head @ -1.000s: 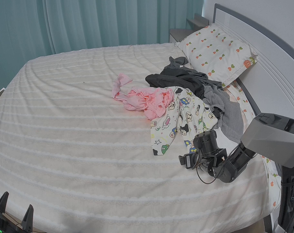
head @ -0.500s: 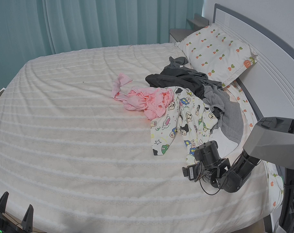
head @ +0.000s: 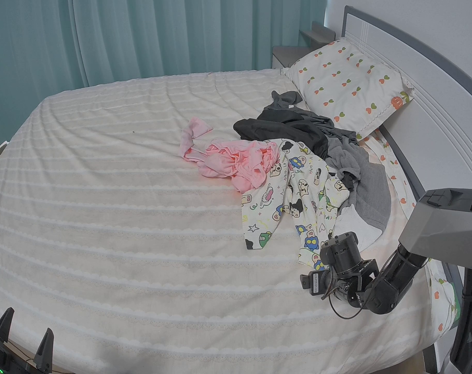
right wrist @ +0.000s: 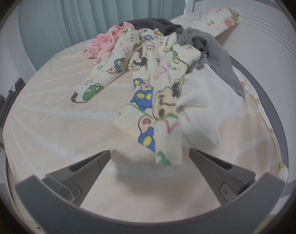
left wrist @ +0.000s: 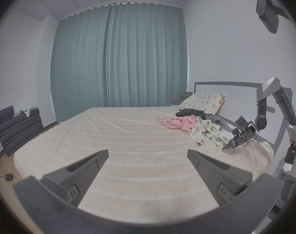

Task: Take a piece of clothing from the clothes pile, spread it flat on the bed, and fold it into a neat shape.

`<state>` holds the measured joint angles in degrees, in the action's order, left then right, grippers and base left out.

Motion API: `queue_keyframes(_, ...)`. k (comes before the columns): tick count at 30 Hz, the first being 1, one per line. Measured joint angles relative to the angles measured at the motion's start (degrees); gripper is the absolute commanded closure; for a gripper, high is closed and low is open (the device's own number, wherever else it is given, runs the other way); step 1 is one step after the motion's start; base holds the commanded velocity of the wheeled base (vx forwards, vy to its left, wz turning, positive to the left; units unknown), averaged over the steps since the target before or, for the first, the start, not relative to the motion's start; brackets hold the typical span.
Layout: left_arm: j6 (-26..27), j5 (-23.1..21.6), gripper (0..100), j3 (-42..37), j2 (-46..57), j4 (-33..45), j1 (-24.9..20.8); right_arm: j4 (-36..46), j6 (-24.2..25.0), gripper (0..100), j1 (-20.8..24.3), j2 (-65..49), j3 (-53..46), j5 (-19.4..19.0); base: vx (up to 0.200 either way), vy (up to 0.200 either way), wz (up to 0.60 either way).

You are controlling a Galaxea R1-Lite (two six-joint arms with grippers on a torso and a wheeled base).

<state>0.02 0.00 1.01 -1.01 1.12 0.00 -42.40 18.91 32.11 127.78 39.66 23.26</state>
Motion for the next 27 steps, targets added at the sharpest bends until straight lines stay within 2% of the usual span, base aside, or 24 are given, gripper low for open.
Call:
queue_keyframes(6,0.00,0.00,0,0.00,0.00,0.00,-0.02,0.01,6.29,0,0.30,-1.23,-4.27,-3.91,0.000,0.000,0.00)
queue_keyframes(9,0.00,0.00,0,0.00,0.00,0.02,-0.02,0.04,10.92,0,0.46,-1.71,-5.07,-6.07,0.000,0.000,0.00)
queue_keyframes(17,0.00,0.00,0,0.00,0.00,0.00,-0.02,0.12,19.91,0,0.50,-2.23,-2.06,-8.92,0.000,0.000,0.00)
queue_keyframes(21,0.00,0.00,0,0.00,0.00,0.02,-0.02,0.59,22.17,0,0.44,-1.87,0.89,-9.08,0.000,0.000,0.00)
queue_keyframes(27,0.02,0.00,0,0.00,0.00,0.00,0.00,1.16,22.61,0,-1.24,0.00,4.78,-7.88,0.000,0.000,0.00)
